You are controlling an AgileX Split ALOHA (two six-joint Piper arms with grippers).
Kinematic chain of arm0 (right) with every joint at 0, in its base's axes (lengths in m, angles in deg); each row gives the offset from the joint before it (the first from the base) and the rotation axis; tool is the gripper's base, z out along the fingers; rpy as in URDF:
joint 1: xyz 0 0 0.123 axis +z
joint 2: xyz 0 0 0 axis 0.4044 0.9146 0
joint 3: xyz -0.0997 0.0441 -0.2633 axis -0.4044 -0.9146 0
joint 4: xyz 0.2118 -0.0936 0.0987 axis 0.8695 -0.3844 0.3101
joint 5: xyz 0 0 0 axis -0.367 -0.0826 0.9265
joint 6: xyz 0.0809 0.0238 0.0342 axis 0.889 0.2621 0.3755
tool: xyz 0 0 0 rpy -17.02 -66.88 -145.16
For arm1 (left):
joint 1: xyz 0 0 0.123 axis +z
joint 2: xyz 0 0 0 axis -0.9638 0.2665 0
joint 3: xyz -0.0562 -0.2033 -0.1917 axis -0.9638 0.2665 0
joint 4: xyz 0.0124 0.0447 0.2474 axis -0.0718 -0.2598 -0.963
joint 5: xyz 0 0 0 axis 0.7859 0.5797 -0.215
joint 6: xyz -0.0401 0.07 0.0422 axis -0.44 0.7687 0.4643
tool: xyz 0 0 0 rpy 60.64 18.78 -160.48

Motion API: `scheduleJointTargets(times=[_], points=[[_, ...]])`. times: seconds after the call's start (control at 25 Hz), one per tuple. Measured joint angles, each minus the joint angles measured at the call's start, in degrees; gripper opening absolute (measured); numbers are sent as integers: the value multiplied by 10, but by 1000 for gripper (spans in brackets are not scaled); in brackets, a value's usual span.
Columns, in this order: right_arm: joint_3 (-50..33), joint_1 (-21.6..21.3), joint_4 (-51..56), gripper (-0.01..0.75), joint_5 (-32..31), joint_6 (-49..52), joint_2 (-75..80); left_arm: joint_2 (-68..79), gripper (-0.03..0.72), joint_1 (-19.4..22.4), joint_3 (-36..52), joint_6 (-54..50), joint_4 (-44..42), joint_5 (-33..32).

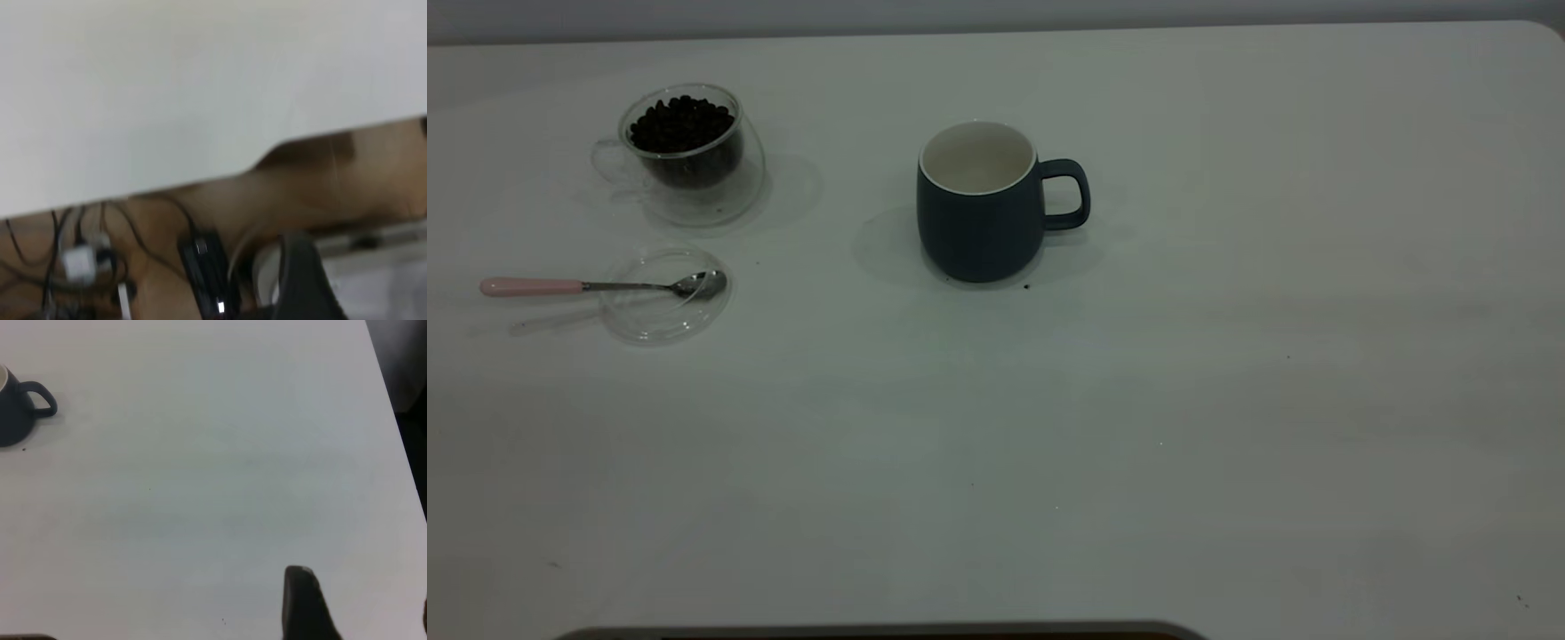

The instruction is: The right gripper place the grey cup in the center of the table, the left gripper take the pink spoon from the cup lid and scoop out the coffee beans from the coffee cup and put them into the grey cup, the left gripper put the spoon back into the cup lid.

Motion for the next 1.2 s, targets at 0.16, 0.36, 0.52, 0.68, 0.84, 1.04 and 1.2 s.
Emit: scheduleJointTargets(times=[0.16,0.36,0.52,0.68,0.84,1.04,1.2], points=[[0,0,0,452,0,0,0,-93,497,0,0,1,1,-1],[0,0,0,452,0,0,0,-222,497,0,-1,1,2,-12],[0,0,0,452,0,0,0,-225,496,0,-4,2,3,-18],[0,0,0,452,0,0,0,-229,496,0,-4,2,3,-23],[0,0,0,452,0,0,0,-229,496,0,-4,2,3,-23],[0,0,0,452,0,0,0,-229,496,0,-4,2,3,-23],[0,0,0,452,0,0,0,-229,496,0,-4,2,4,-23]])
